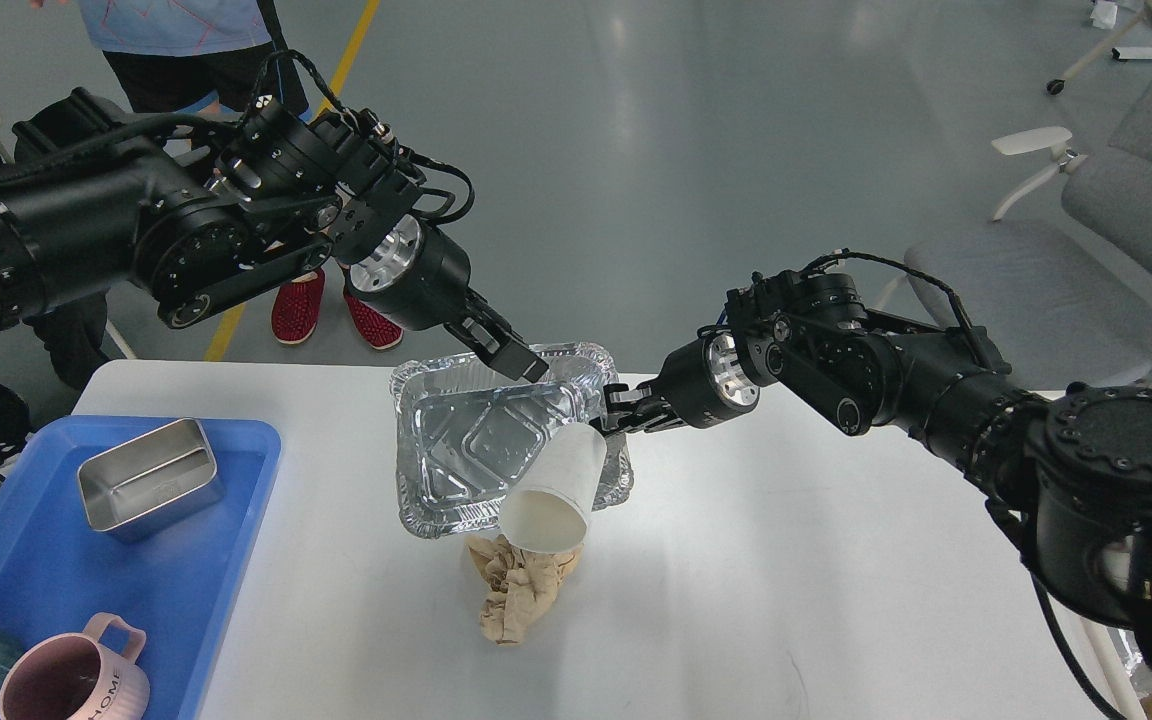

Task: Tidy desktop
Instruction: 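Drop the paper cup into the foil tray and raise the left gripper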

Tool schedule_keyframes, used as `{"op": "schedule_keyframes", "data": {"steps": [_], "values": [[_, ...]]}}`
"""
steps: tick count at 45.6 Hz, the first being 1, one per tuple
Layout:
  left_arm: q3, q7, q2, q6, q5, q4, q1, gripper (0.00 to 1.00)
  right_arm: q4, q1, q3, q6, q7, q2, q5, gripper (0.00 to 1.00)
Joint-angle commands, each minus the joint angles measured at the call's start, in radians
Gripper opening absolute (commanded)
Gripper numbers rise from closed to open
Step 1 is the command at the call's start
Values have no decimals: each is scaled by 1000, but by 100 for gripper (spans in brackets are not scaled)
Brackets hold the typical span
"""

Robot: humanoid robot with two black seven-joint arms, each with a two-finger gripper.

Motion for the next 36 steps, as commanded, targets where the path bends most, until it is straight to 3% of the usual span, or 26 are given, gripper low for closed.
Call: {"op": "schedule_keyframes", "data": {"steps": [1, 36], "values": [[-3, 0, 3, 0, -3, 0, -2, 62, 0, -1, 0, -2, 0, 0, 0, 0], [-15, -12, 132, -20, -75, 0, -55, 67, 2, 4, -4, -9, 0, 0, 0, 0]]}}
